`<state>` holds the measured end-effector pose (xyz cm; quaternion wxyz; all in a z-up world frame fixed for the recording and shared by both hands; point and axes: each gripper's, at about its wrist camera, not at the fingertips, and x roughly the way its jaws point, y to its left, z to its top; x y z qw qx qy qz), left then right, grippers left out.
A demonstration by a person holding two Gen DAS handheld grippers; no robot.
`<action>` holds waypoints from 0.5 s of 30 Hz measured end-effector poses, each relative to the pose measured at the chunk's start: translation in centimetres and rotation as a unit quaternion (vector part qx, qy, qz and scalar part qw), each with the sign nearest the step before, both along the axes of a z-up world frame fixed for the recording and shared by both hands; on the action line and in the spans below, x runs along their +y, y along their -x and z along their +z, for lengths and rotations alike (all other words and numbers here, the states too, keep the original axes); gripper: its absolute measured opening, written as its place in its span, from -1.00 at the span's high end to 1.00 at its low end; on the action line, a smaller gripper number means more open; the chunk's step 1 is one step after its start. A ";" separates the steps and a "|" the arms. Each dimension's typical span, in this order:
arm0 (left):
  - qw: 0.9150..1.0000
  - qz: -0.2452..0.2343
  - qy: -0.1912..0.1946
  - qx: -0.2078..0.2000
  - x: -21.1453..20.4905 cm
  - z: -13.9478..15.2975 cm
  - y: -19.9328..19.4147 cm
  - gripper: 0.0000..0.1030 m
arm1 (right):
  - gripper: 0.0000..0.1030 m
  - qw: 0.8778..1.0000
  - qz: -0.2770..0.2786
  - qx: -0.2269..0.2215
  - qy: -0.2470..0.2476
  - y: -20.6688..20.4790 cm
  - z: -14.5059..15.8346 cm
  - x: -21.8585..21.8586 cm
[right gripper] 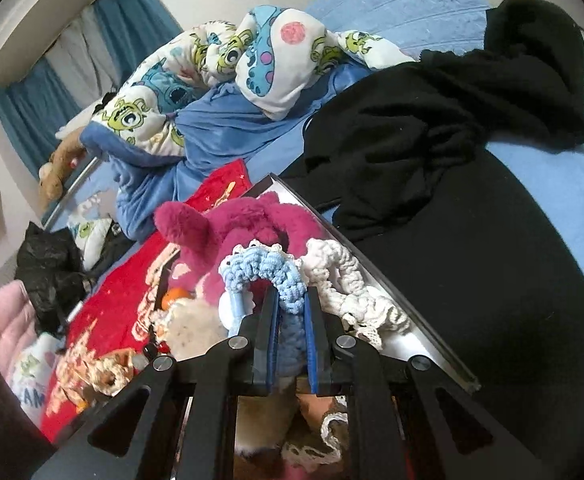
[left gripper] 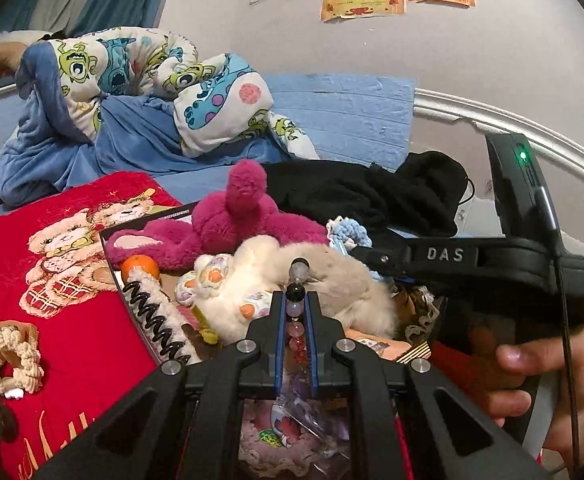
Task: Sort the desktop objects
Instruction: 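Open both tools to drop the ring and bracelet into the box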
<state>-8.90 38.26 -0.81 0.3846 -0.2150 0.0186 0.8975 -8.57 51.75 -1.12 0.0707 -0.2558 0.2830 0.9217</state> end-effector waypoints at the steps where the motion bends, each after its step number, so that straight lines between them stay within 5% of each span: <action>1: 1.000 -0.001 0.002 0.001 0.1 0.0 0.0 0.81 | 0.77 1.000 -0.001 0.000 0.001 -0.2 -0.1 0.1; 15: 1.000 0.004 0.006 0.004 0.2 0.0 0.0 0.81 | 0.69 1.000 -0.004 0.005 -0.021 -0.4 0.2 -0.7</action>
